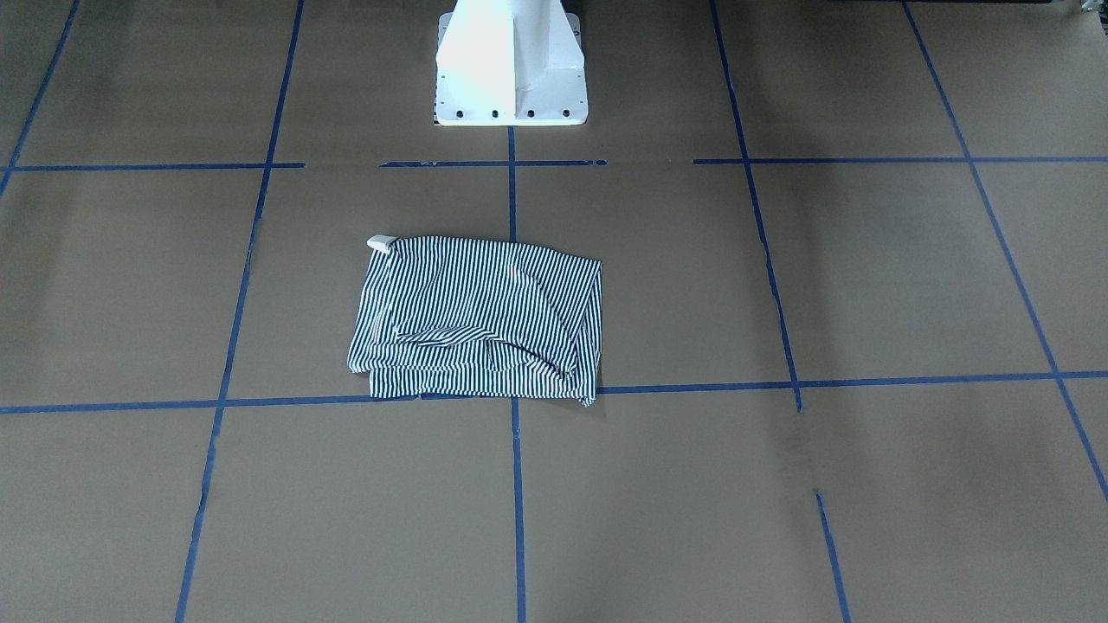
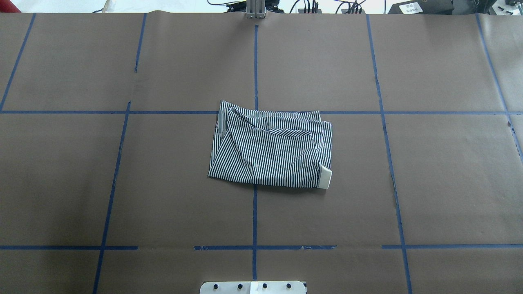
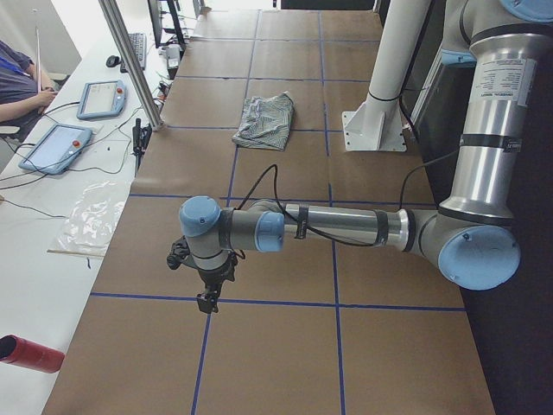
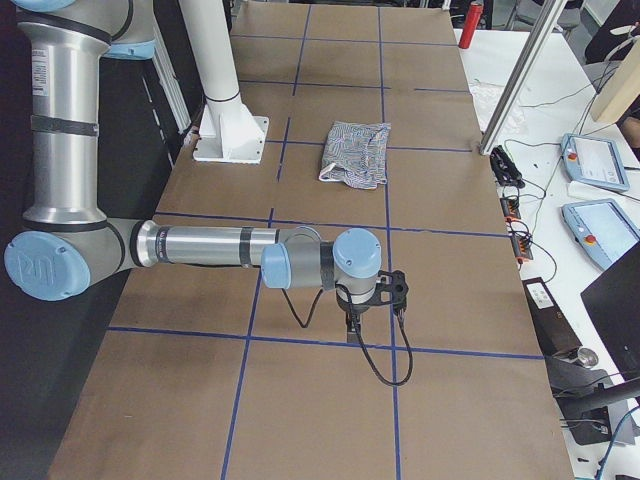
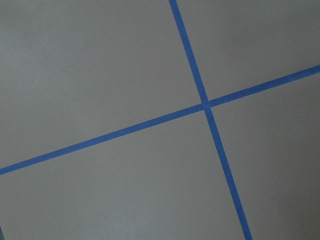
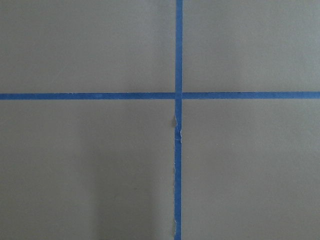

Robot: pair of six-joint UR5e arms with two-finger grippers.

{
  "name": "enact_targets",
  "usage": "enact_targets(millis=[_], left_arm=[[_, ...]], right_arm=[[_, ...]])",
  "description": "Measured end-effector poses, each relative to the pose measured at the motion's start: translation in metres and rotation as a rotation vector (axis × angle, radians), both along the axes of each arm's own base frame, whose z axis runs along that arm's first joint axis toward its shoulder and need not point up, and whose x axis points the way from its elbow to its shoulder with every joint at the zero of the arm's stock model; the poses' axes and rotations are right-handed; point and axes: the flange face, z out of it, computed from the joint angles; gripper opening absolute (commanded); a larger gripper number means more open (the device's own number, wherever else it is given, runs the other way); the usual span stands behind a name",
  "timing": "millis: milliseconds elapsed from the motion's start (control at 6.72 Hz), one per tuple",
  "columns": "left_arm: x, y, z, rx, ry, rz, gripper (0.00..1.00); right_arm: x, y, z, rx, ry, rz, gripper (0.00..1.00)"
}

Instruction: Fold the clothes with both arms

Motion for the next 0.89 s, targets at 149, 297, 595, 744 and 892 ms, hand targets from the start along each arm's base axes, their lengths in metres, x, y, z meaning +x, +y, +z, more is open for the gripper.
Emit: enact_targets(millis=[149,297,595,744,892], left_arm=[[0.0,0.0,0.001,-0.005,0.001,-0.004,1.0],[0.0,0.0,0.001,-0.031,0.006,-0.035,1.0],[0.003,0.006,0.005,-0.107,0.047,-0.115,1.0],[0.004,0.01,0.008,-0.121,0.057,-0.124,1.0],[0.004,0.011,0.009,-0.125,0.06,-0.126,1.0]], right_arm=[[0.0,0.0,0.001,-0.002,0.001,0.001,1.0],[0.0,0.001,0.001,-0.003,0.002,0.001,1.0],[0.0,0.001,0.003,-0.006,0.003,0.001,1.0],[0.0,0.002,0.004,-0.007,0.003,0.001,1.0],[0.0,0.003,0.005,-0.008,0.002,0.001,1.0]])
